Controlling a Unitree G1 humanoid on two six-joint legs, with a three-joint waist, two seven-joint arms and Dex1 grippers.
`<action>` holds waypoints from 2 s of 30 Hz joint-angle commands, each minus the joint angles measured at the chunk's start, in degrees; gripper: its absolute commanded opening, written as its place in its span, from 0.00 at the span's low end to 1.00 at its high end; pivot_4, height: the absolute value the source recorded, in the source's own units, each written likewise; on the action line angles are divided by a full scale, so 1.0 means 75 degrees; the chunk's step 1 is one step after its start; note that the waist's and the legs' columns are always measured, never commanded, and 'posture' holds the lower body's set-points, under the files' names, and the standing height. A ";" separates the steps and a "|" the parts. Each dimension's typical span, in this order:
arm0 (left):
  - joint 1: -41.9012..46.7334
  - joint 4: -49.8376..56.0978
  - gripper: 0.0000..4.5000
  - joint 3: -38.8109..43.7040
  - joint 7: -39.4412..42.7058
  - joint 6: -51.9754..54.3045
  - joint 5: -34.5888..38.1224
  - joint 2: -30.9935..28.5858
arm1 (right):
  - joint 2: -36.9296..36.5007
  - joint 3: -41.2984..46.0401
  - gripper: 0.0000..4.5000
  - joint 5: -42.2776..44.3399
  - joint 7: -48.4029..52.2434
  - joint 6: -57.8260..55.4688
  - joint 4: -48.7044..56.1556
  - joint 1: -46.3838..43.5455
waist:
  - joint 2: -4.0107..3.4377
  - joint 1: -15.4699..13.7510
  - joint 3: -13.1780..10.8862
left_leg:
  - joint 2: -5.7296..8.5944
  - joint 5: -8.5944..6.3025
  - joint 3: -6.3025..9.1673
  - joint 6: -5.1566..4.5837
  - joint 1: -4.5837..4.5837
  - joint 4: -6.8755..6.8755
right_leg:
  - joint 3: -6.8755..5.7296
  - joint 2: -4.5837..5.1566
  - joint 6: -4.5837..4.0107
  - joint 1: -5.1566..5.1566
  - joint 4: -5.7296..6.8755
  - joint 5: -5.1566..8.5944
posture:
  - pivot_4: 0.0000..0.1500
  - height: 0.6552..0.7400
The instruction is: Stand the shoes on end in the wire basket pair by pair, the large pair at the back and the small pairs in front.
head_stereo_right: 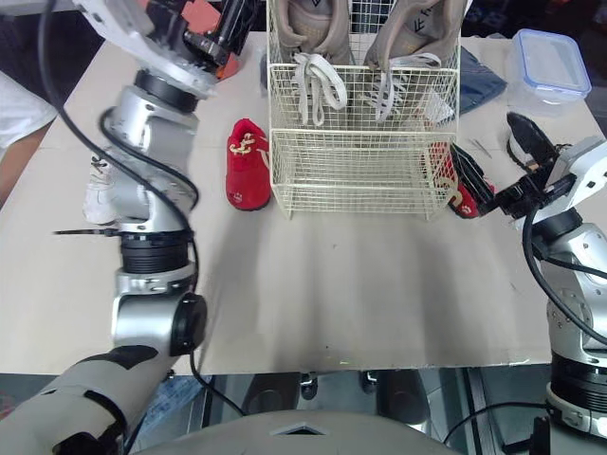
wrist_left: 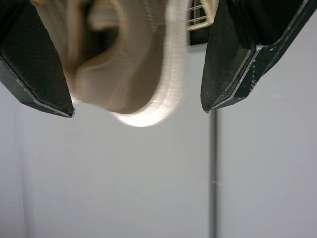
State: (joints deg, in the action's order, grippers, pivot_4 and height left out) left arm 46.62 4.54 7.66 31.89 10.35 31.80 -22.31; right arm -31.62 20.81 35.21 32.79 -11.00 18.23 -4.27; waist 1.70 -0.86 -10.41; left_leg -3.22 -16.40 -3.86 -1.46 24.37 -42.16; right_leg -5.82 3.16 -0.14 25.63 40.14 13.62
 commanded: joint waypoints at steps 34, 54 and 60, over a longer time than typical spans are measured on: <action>-0.1415 0.2918 1.00 -0.0347 0.3729 0.4836 0.2569 -0.4008 | -0.0925 -0.0552 0.66 -0.0965 0.2684 -0.0525 -0.4705 -0.1561 | -0.0014 0.0011 -0.0006 | -0.0002 -0.0002 -0.0038 -0.0001 -0.0072 0.0017 | 0.0082 -0.0012 0.0012 -0.0009 0.0035 0.0012 | 1.00 0.36; -0.1011 0.2538 1.00 -0.0664 0.4034 0.4805 0.2355 -0.3810 | -0.0193 0.1528 0.01 -0.0260 0.1919 0.2103 -0.2273 -0.0659 | -0.0032 0.0019 -0.0014 | -0.0003 -0.0001 -0.0040 0.0002 -0.0076 0.0023 | 0.0086 -0.0016 0.0026 -0.0007 0.0037 0.0020 | 1.00 0.36; -0.0813 0.1955 1.00 -0.0782 0.4492 0.4528 0.1903 -0.3882 | -0.0153 0.0949 0.01 -0.1509 0.2693 0.5250 -0.1331 -0.0452 | -0.0040 0.0017 -0.0016 | -0.0003 -0.0002 -0.0047 0.0001 -0.0081 0.0025 | 0.0095 -0.0017 0.0034 -0.0006 0.0036 0.0024 | 1.00 0.36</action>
State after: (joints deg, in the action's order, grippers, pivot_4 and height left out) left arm 38.73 19.18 1.52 64.43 45.70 46.75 -50.59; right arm -31.64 28.88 25.66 50.27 20.51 4.72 -7.61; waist 1.40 -0.73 -10.53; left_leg -3.24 -16.41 -4.21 -1.46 23.78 -41.98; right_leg -5.10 3.03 0.11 25.59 40.40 13.80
